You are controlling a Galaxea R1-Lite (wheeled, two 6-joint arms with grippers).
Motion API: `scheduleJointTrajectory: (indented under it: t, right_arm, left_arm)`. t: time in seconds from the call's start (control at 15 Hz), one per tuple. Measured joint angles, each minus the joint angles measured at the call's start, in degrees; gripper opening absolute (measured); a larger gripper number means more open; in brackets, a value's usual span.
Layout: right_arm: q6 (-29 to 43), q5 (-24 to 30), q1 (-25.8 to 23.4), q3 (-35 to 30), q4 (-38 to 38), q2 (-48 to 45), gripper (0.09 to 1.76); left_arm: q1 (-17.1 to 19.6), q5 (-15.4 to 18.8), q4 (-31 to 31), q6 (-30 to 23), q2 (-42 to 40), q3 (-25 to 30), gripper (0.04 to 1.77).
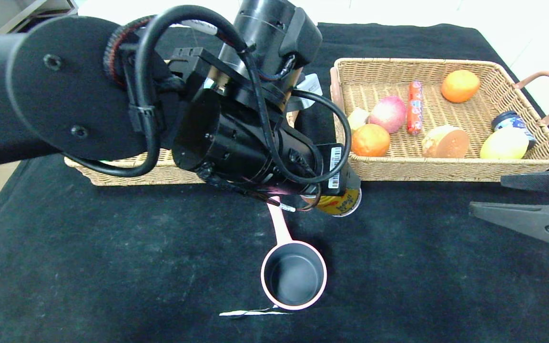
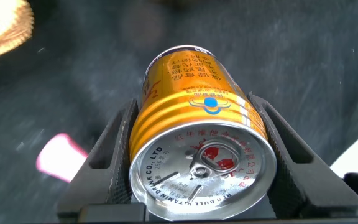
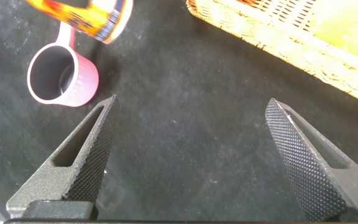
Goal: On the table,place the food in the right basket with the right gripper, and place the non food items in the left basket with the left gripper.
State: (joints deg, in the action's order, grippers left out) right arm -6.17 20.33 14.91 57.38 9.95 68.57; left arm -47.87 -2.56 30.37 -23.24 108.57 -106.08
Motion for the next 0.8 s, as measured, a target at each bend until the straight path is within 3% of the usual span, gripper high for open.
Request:
scheduleJointTrajectory:
  t: [0.73, 0.8]
  right_arm:
    - [-0.02, 0.02, 0.07, -0.07, 0.02, -0.11, 1.71]
    - [-0.02, 0.0, 0.07, -0.09, 0.0, -0.11, 1.71]
  left_arm:
    - [-0.85, -0.05, -3.15, 0.34, 5.18, -0.91, 1.16]
    - [-0.96, -0.02, -3.15, 0.28, 5.24, -0.91, 1.24]
